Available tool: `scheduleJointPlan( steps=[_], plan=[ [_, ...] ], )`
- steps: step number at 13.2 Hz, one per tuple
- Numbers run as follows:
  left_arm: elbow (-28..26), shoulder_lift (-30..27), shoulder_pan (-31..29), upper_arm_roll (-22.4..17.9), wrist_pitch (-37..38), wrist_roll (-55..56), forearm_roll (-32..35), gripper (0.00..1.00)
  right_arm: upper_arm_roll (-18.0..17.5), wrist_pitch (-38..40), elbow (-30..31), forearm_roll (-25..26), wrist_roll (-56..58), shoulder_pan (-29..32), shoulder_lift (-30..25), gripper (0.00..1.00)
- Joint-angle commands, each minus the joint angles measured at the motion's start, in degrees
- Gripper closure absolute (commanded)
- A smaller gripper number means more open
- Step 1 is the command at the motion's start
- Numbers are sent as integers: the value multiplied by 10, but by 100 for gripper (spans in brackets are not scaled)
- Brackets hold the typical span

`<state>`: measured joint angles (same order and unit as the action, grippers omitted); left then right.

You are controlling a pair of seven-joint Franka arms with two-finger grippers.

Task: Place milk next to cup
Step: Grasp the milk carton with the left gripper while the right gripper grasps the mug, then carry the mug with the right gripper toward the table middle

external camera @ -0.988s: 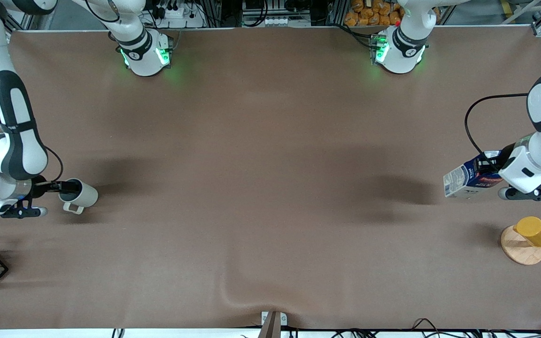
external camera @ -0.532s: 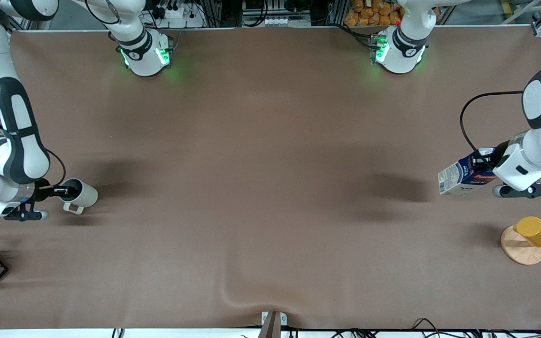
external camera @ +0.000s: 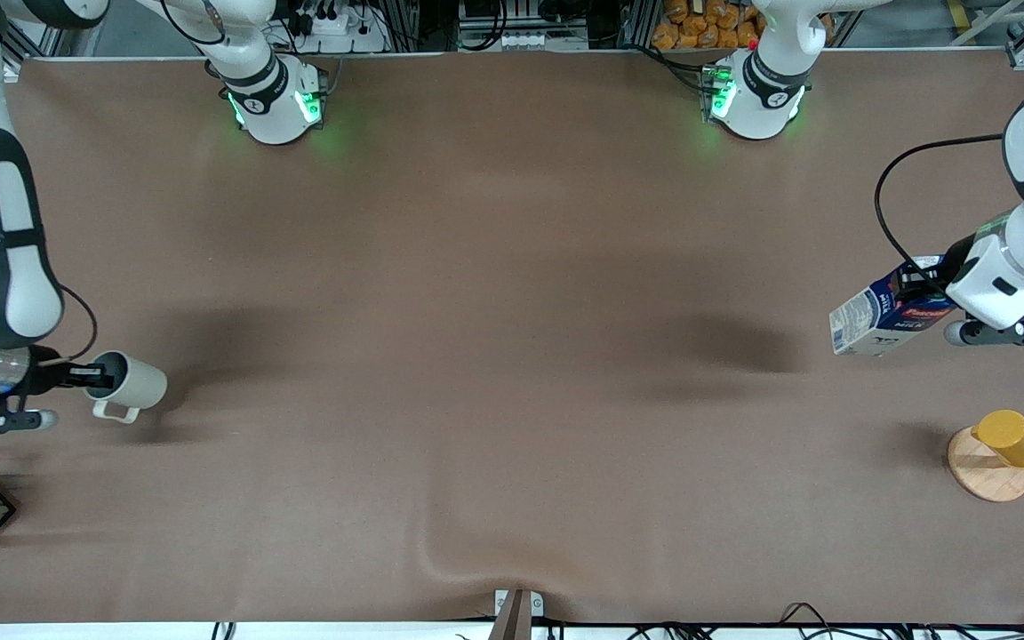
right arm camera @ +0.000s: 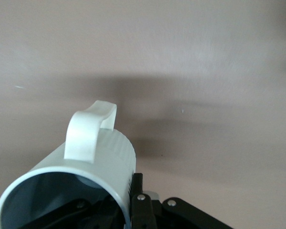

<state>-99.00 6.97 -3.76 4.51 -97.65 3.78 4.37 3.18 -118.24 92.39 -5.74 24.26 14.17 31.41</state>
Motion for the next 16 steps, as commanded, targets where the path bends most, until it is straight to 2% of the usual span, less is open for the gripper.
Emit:
scheduleJointPlan(
  steps=[1, 4, 9, 10, 12, 14, 16],
  plan=[
    [-30, -27, 16, 0, 5, 16, -16, 62, -27, 32, -21, -9, 18, -10, -23, 100],
    [-31, -26, 17, 0, 6, 13, -16, 62, -73, 35, -38, -9, 51, -40, -13, 100],
    [-33, -21, 20, 0, 9, 14, -16, 60, -74, 39, -40, -14, 47, -191, 18, 100],
    [-34, -21, 19, 0, 9, 14, -16, 60, -74, 22, -44, -31, 47, -224, 37, 100],
    [-34, -21, 20, 0, 9, 14, -16, 60, -74, -69, -52, -73, 47, -279, 71, 100],
    [-34, -20, 20, 0, 9, 14, -16, 60, -73, -130, -62, -73, 46, -331, 94, 100],
    [-34, -17, 20, 0, 8, 14, -16, 60, -73, -158, -83, -71, 45, -374, 122, 100]
  ],
)
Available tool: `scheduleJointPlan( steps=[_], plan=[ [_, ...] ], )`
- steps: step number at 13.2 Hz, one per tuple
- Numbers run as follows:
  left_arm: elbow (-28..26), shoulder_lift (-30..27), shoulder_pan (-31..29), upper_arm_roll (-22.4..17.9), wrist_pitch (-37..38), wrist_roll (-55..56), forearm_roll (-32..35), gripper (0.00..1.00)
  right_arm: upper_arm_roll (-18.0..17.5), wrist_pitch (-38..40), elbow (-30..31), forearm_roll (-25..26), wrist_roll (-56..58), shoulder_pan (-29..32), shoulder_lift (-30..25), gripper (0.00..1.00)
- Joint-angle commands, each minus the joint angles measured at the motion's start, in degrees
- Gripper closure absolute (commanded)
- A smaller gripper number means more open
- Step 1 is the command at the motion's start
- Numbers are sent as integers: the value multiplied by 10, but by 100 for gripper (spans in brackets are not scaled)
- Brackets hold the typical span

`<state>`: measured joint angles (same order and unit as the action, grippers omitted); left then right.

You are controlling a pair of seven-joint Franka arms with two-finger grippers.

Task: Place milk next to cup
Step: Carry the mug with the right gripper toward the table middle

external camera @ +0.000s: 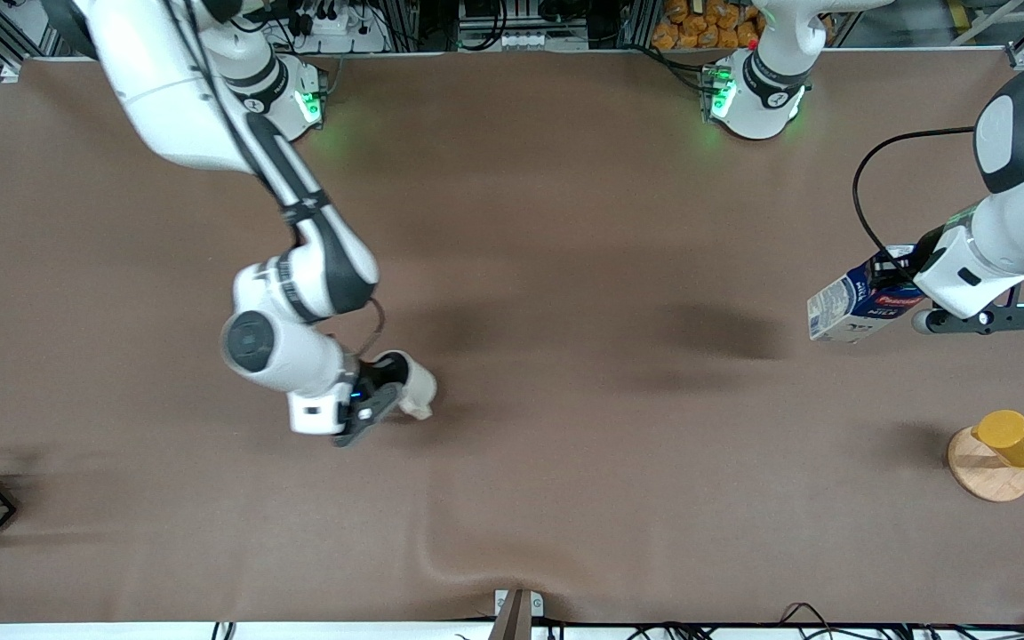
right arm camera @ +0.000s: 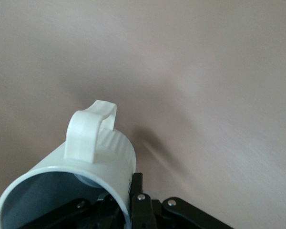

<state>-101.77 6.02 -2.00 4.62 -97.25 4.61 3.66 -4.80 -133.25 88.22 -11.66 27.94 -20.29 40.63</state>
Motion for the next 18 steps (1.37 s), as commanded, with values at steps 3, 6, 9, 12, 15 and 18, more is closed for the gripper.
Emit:
scheduleJointPlan(
  steps=[3, 6, 9, 12, 15, 18],
  plan=[
    [-6, -6, 12, -1, 4, 14, -34, 60, 8, -36, -47, -10, -18, -67, 41, 100],
    [-5, -5, 16, -1, 2, 22, -34, 60, 10, -33, -42, -4, -45, -95, 40, 100],
    [-2, -7, 20, -1, 1, 36, -50, 60, 13, -31, -39, -1, -121, -117, 40, 70],
    [0, -6, 51, -1, 1, 93, -66, 60, 13, -30, -39, 2, -149, -114, 31, 0],
    [0, -7, 104, 0, 3, 175, -76, 60, 17, 39, -40, 2, -221, -104, -18, 0],
    [12, -4, 158, 21, 5, 248, -77, 60, 30, 106, -39, 3, -241, -40, -74, 0]
  ],
)
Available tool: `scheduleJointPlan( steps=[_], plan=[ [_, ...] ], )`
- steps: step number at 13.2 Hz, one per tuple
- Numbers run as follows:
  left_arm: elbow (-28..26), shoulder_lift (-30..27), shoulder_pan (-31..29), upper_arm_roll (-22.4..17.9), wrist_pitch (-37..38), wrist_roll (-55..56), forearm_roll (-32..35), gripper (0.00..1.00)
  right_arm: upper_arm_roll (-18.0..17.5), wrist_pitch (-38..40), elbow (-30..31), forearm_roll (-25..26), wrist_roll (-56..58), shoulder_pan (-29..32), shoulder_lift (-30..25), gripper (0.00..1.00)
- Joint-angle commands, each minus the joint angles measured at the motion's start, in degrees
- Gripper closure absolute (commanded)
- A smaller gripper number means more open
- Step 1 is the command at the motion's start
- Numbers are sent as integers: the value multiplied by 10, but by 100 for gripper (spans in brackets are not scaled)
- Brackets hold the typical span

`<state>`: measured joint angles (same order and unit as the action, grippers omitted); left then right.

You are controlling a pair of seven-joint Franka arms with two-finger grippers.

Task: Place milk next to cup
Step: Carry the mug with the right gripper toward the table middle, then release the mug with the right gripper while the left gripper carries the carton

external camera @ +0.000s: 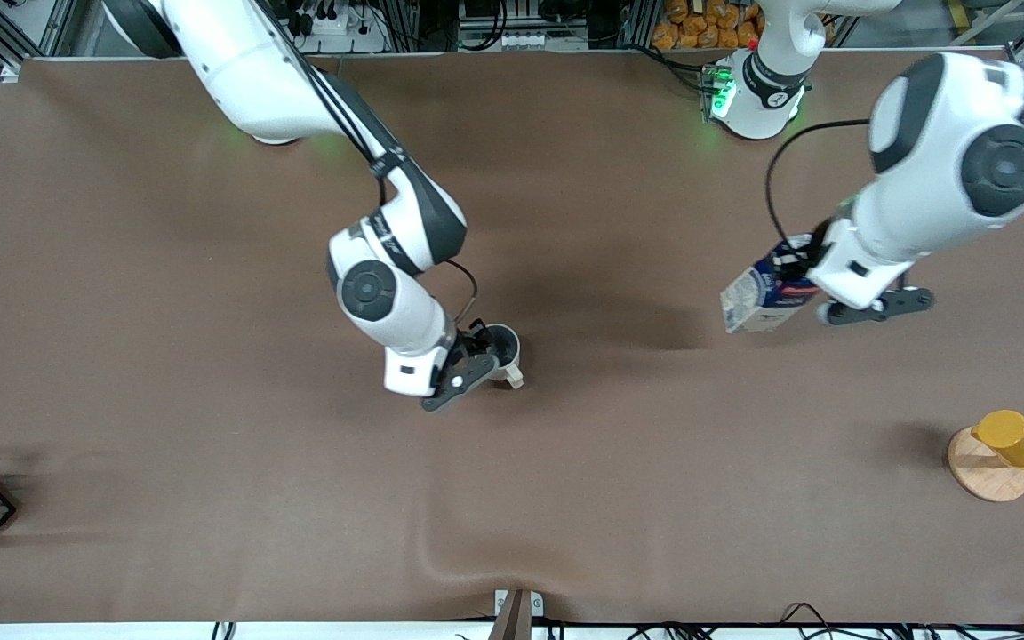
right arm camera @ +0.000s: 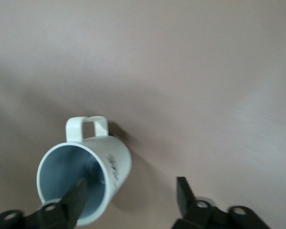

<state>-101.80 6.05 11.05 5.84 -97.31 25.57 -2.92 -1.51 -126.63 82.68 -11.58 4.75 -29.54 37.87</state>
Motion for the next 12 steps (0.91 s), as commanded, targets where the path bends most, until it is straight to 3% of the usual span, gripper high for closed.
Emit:
scheduleJointPlan(
  steps=[1, 4, 7, 10, 12],
  plan=[
    [37, 11, 48, 19, 8, 70, -7, 60, -3, 56, 22, 2, -4, 94, -59, 0],
    [75, 41, 93, 28, 11, 147, -9, 60, -2, 62, 74, 2, 93, 193, -107, 0],
    [122, 94, 160, 29, 11, 199, -9, 60, -1, 97, 135, 3, 145, 291, -190, 0],
    [178, 153, 218, 29, 7, 209, -10, 60, 2, 203, 141, 86, 140, 339, -273, 0],
    [229, 210, 262, 24, 6, 222, -9, 59, 3, 247, 149, 94, 137, 366, -318, 0]
  ],
)
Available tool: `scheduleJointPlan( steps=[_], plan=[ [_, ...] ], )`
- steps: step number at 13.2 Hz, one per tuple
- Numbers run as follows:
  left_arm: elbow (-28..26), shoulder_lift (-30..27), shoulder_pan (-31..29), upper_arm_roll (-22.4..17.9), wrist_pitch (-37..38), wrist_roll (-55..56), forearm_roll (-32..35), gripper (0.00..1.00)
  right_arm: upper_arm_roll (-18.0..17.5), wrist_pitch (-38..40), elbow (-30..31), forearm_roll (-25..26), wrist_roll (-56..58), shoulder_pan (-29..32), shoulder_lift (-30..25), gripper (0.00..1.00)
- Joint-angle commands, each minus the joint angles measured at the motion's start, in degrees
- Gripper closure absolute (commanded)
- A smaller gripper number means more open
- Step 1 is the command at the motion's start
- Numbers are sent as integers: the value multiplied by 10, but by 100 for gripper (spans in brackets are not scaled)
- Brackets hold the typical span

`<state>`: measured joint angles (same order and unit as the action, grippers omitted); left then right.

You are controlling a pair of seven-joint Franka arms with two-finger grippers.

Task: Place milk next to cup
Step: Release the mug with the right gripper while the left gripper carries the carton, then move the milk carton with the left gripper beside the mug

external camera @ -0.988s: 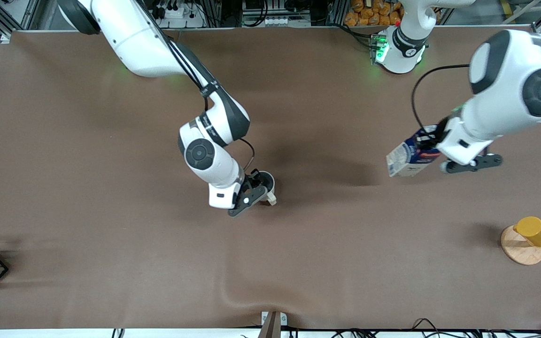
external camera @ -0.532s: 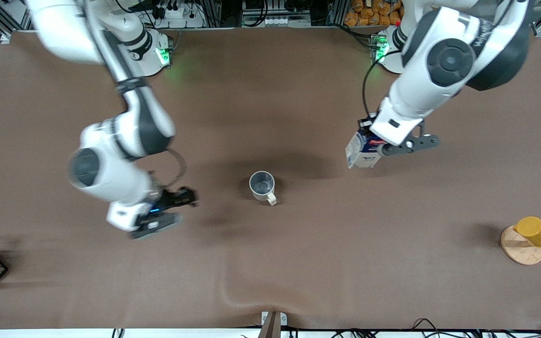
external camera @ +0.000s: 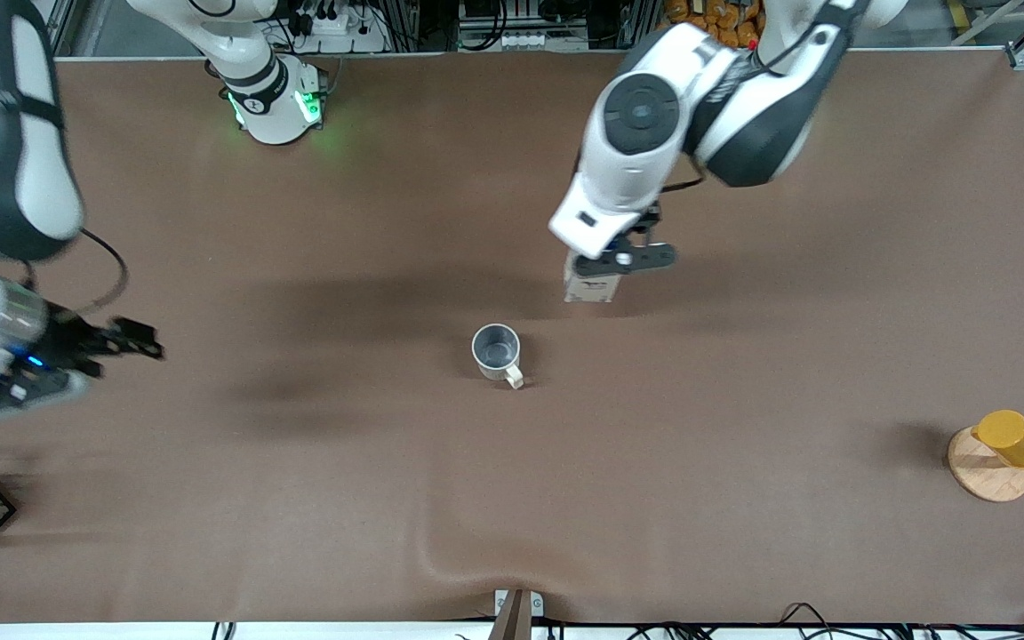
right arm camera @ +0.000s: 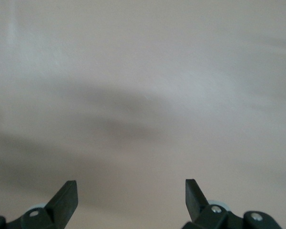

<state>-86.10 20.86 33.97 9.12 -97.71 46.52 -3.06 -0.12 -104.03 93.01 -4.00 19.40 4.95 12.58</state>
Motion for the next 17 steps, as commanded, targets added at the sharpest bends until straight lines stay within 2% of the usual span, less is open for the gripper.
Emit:
scheduleJointPlan(
  steps=[1, 2, 5, 8, 11, 17],
  plan=[
    [82, 75, 40, -9, 9, 14, -7, 59, 1, 44, 46, 18, -29, 21, -83, 0],
    [87, 89, 45, -9, 2, 21, -8, 59, 16, 71, 46, 18, -62, 16, -97, 0],
    [98, 130, 72, -9, -74, 55, -7, 59, 20, 111, 46, 19, -124, 8, -127, 0],
    [144, 179, 73, -10, -78, 55, -8, 59, 21, 114, 43, 19, -124, 9, -134, 0],
    [150, 184, 77, -12, -79, 54, -8, 59, 20, 122, 37, 50, -116, 17, -137, 0],
    [150, 208, 75, -13, -109, 49, -7, 56, 27, 157, 3, 53, -122, 16, -140, 0]
  ],
)
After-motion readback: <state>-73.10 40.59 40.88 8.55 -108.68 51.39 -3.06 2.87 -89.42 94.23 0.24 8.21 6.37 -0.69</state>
